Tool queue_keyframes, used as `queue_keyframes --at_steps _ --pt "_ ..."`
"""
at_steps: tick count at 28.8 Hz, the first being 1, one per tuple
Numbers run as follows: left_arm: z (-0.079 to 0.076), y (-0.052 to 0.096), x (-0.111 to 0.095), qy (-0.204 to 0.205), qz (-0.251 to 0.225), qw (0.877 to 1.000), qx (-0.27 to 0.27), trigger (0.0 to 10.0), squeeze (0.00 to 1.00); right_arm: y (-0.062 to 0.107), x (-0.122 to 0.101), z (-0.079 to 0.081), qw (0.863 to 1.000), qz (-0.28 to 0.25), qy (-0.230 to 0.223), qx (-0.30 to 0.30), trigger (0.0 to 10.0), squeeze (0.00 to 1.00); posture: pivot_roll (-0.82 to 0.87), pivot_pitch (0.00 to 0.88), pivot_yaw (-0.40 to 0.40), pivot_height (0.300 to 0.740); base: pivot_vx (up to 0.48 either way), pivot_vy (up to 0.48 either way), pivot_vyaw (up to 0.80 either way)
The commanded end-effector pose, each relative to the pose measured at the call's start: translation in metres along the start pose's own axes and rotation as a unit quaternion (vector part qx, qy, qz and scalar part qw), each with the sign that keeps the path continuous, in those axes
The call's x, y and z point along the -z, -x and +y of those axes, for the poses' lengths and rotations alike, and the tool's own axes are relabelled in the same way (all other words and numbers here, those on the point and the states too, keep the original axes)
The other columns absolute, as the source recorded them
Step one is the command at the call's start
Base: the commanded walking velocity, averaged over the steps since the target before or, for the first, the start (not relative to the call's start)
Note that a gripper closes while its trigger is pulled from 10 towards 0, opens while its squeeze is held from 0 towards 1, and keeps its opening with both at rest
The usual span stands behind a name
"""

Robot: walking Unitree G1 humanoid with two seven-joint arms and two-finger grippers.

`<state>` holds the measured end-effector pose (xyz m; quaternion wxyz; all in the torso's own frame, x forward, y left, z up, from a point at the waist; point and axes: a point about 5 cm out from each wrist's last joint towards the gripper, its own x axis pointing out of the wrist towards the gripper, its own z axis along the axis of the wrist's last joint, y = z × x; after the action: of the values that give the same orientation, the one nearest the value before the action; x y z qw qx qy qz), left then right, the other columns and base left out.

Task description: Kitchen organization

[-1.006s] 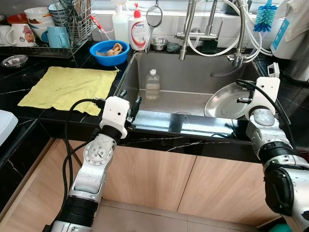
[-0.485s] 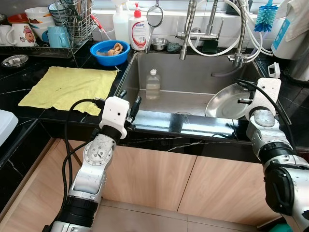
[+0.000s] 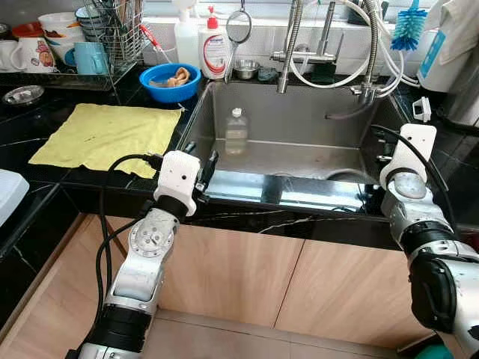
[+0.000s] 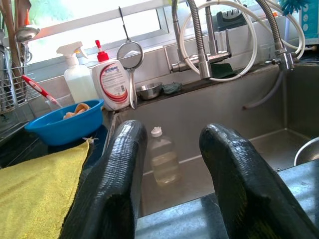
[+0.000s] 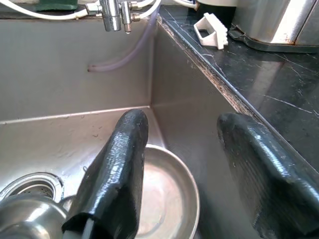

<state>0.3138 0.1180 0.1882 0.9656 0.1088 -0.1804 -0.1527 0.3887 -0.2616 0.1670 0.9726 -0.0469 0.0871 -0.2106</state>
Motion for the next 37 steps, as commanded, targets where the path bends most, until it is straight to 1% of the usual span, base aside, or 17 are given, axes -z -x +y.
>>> queue_keyframes --at_steps 1,5,9,10,11,13,15,17,18,19,20,22,24,27,32,35,37 --pt "-0.001 0.001 -0.004 -0.01 -0.004 1.0 0.008 10.0 0.0 0.0 -0.003 0.001 1.0 -0.002 -0.004 -0.001 10.0 0.0 0.11 0.0 -0.006 0.74 0.0 0.0 0.0" --pt "-0.001 0.001 -0.003 -0.008 -0.002 1.0 0.006 10.0 0.0 0.001 -0.019 0.009 0.998 -0.057 -0.003 -0.008 10.0 0.0 0.1 0.0 -0.007 0.74 0.0 0.0 0.0" --pt "-0.001 0.001 -0.002 -0.008 -0.002 1.0 0.006 10.0 0.0 0.001 -0.022 0.01 0.998 -0.066 -0.002 -0.01 10.0 0.0 0.1 0.0 -0.007 0.74 0.0 0.0 0.0" --pt "0.005 0.002 0.003 0.014 0.006 0.999 -0.03 10.0 0.0 0.011 -0.041 0.024 0.985 -0.171 0.018 -0.032 10.0 0.0 0.09 0.0 -0.005 0.74 0.0 0.0 0.0" --pt "0.008 0.002 0.006 0.023 0.008 0.999 -0.045 10.0 0.0 0.019 -0.048 0.031 0.975 -0.216 0.017 -0.045 10.0 0.0 0.09 0.0 -0.004 0.74 0.0 0.0 0.0" --pt "0.011 0.0 0.007 0.026 0.01 0.998 -0.053 10.0 0.0 0.035 -0.054 0.039 0.96 -0.271 0.013 -0.066 10.0 0.0 0.07 0.0 -0.005 0.74 0.0 0.0 0.0" --pt "0.011 0.0 0.007 0.023 0.008 0.998 -0.051 10.0 0.0 0.043 -0.053 0.041 0.954 -0.29 0.01 -0.074 10.0 0.0 0.07 0.0 -0.007 0.74 0.0 0.0 0.0" --pt "0.01 -0.001 0.007 0.022 0.008 0.998 -0.051 10.0 0.0 0.045 -0.053 0.041 0.952 -0.295 0.008 -0.077 10.0 0.0 0.07 0.0 -0.007 0.74 0.0 0.0 0.0" --pt "0.01 -0.001 0.008 0.023 0.007 0.998 -0.051 10.0 0.0 0.064 -0.048 0.044 0.94 -0.327 0.026 -0.097 10.0 0.0 0.06 0.0 -0.01 0.74 0.0 0.0 0.0" --pt "0.01 -0.001 0.008 0.023 0.007 0.998 -0.053 10.0 0.0 0.074 -0.045 0.044 0.937 -0.333 0.02 -0.104 10.0 0.0 0.06 0.0 -0.014 0.74 0.0 0.0 0.0" --pt "0.011 0.0 0.009 0.02 0.006 0.998 -0.055 10.0 0.0 0.087 -0.038 0.041 0.939 -0.328 -0.004 -0.105 10.0 0.0 0.05 0.0 -0.018 0.74 0.0 0.0 0.0" --pt "0.011 0.001 0.01 0.02 0.006 0.998 -0.057 10.0 0.0 0.094 -0.035 0.039 0.941 -0.322 -0.017 -0.103 10.0 0.0 0.05 0.0 -0.018 0.74 0.0 0.0 0.0" --pt "0.013 0.002 0.012 0.029 0.009 0.997 -0.066 10.0 0.0 0.104 -0.029 0.037 0.941 -0.321 -0.012 -0.103 10.0 0.0 0.05 0.0 -0.02 0.74 0.0 0.0 0.0" --pt "0.016 0.007 0.015 0.044 0.012 0.996 -0.078 10.0 0.0 0.128 -0.004 0.039 0.95 -0.286 -0.022 -0.123 10.0 0.0 0.04 0.0 -0.018 0.74 0.0 0.0 0.0" --pt "0.014 0.011 0.019 0.037 0.02 0.996 -0.077 10.0 0.0 0.143 0.016 0.041 0.96 -0.244 -0.019 -0.137 10.0 0.0 0.03 0.0 -0.013 0.74 0.0 0.0 0.0" --pt "0.014 0.011 0.019 0.039 0.016 0.996 -0.074 10.0 0.0 0.143 0.016 0.042 0.962 -0.238 -0.009 -0.132 10.0 0.0 0.03 0.0 -0.007 0.74 0.0 0.0 0.0" --pt "0.014 0.01 0.019 0.044 0.015 0.997 -0.065 10.0 0.0 0.141 0.01 0.043 0.962 -0.242 -0.023 -0.123 10.0 0.0 0.03 0.0 0.0 0.74 0.0 0.0 0.0"
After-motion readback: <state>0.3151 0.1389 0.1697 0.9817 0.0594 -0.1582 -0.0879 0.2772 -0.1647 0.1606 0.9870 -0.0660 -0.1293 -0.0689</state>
